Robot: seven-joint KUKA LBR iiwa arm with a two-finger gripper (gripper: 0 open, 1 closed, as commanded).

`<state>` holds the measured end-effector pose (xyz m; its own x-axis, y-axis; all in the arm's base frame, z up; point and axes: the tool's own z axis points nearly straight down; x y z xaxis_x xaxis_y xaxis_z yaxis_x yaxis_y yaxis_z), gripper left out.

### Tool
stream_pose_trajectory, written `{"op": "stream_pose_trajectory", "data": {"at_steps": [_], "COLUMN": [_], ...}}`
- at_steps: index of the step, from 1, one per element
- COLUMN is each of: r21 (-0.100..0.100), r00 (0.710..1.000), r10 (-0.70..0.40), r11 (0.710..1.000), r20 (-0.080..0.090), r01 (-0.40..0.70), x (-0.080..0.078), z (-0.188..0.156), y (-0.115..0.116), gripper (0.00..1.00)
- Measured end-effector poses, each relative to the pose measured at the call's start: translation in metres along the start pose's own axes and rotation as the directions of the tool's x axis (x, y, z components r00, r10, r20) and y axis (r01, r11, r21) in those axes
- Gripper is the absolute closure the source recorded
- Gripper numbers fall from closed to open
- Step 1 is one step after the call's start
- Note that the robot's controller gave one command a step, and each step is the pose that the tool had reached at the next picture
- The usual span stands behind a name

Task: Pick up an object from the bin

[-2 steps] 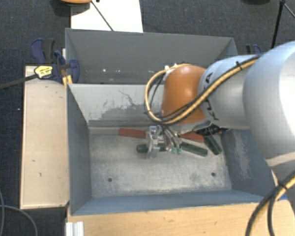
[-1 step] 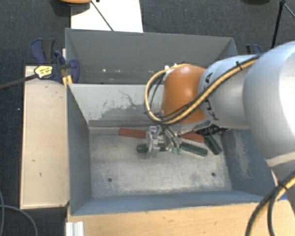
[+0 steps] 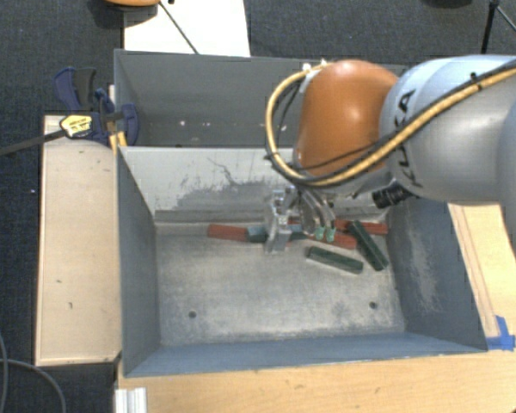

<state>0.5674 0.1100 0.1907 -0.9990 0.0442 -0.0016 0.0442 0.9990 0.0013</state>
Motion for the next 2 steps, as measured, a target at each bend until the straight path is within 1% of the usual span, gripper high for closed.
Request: {"op": "stream_pose_trajectory", "data": {"at_steps": [1, 2], "r21": [0.0, 0.0], "r00": [1.0, 1.0], "r10": [0.0, -0.009], "r11": [1.0, 1.0], "r20": [0.0, 0.002], "r01": [0.0, 0.009], "x": [0.0, -0.007], "z": [0.0, -0.084], "y": [0.0, -0.003], "gripper": [1.0, 1.0]}}
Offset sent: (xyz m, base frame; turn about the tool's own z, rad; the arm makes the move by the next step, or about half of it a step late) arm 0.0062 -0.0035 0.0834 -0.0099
